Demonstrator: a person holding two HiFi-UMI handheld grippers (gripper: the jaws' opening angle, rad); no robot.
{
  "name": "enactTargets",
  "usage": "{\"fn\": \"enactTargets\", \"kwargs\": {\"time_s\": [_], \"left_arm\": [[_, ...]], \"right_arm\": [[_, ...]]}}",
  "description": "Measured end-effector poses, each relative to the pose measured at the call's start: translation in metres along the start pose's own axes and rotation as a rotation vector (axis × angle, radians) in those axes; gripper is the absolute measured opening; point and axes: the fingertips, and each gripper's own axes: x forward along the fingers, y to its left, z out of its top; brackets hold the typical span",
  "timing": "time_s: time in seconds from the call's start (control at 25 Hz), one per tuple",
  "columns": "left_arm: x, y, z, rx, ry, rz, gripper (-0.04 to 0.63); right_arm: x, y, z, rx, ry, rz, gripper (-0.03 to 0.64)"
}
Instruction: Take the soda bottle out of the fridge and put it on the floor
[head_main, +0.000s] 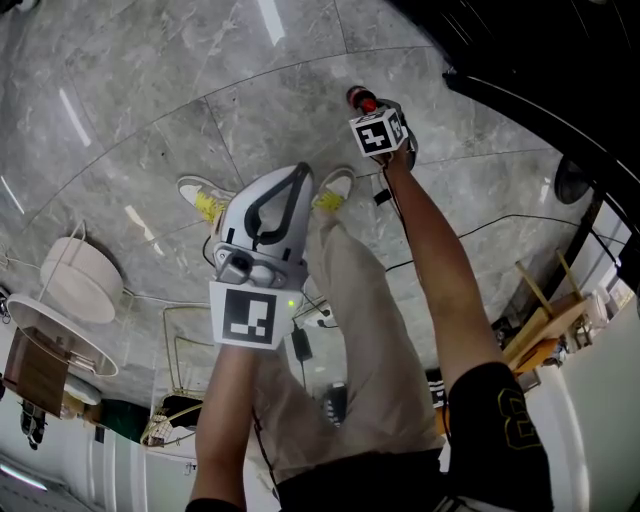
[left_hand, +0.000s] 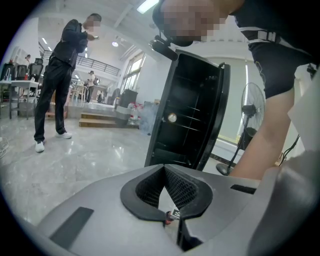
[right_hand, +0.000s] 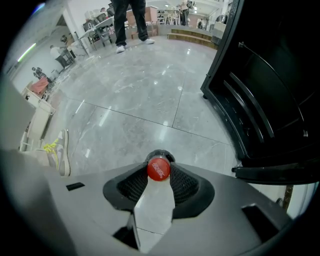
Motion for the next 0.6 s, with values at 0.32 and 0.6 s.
{"fn": "enactTargets", "kwargs": {"time_s": [0.32,0.6], "left_arm": [[-0.0030,0.0010,0.0000,0.007,0.007,-0.006,0.018],[-0.0033,-0.0014,-0.0006,0.005,0.012,-0.012,0.018]], "right_arm": [[-0.0015,0.0017,0.0035,-0.012,-0.005,0.009,0.130],[-0.0031,0.0055,0.0054,-0.011,-0.013,0.019,0.132]]}}
